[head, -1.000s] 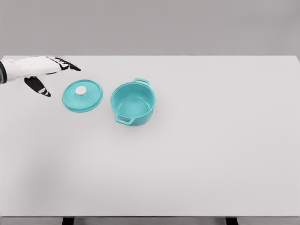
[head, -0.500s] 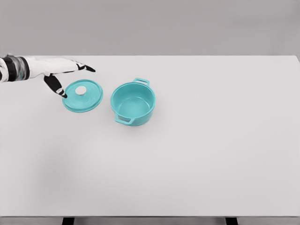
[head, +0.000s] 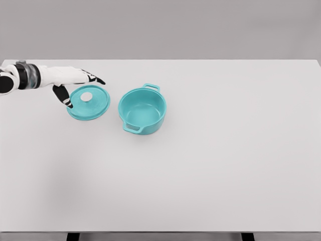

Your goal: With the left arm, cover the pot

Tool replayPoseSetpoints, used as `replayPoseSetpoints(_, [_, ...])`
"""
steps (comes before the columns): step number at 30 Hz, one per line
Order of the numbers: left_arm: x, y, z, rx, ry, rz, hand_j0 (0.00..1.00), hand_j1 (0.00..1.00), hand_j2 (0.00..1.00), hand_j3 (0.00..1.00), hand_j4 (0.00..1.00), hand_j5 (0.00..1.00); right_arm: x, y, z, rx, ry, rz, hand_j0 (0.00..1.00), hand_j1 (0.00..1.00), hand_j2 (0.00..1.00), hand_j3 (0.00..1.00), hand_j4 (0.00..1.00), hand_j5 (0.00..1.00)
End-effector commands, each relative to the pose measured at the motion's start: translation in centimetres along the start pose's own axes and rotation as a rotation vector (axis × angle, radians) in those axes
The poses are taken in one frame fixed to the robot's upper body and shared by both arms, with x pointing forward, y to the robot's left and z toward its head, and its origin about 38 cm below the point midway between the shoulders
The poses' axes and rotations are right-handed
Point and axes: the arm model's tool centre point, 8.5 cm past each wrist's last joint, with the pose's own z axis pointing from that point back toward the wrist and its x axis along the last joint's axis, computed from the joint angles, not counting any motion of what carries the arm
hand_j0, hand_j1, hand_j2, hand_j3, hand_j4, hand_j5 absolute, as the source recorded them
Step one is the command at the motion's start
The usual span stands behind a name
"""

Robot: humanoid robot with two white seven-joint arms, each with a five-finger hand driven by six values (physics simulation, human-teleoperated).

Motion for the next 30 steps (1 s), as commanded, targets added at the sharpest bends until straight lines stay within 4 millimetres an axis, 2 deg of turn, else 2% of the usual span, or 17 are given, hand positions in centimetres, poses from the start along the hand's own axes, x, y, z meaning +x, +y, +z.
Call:
replayPoseSetpoints(1, [0.2, 0.2, -0.2, 0.001, -0.001, -0.004, 0.98, 0.98, 0.98, 0.98, 0.98, 0.98, 0.0, 0.0, 0.0, 0.0, 0.0, 0.0, 1.0, 1.0, 1.0, 1.0, 1.0, 1.0])
replayPoseSetpoints(6, [0.5, -0.1, -1.0, -0.026, 0.015, -0.037, 0.91, 0.91, 0.91, 0.91, 0.91, 0.91, 0.0, 0.0, 0.0, 0.0, 0.0, 0.0, 1.0, 1.0, 1.0, 1.0, 1.0, 1.0])
replayPoseSetpoints(7, [0.6, -0.2, -1.2, -0.031, 0.014, -0.04, 0.87, 0.87, 0.87, 0.87, 0.87, 0.87, 0.0, 0.0, 0.0, 0.0, 0.0, 0.0, 1.0, 1.0, 1.0, 1.0, 1.0, 1.0])
replayPoseSetpoints(16, [0.6, -0.5, -1.2, -0.037, 0.018, -0.039, 0.86, 0.86, 0.86, 0.86, 0.86, 0.86, 0.0, 0.0, 0.0, 0.0, 0.0, 0.0, 1.0, 1.0, 1.0, 1.0, 1.0, 1.0])
replayPoseSetpoints(22, [0.7, -0.7, -1.5, -0.049, 0.017, -0.043, 0.81, 0.81, 0.81, 0.81, 0.81, 0.81, 0.0, 0.0, 0.0, 0.0, 0.0, 0.0, 1.0, 1.0, 1.0, 1.0, 1.0, 1.0])
replayPoseSetpoints(30, [1.0, -0.8, -2.0, -0.059, 0.021, -0.058, 0.81, 0.81, 0.81, 0.81, 0.81, 0.81, 0.0, 0.0, 0.0, 0.0, 0.0, 0.0, 1.0, 1.0, 1.0, 1.0, 1.0, 1.0])
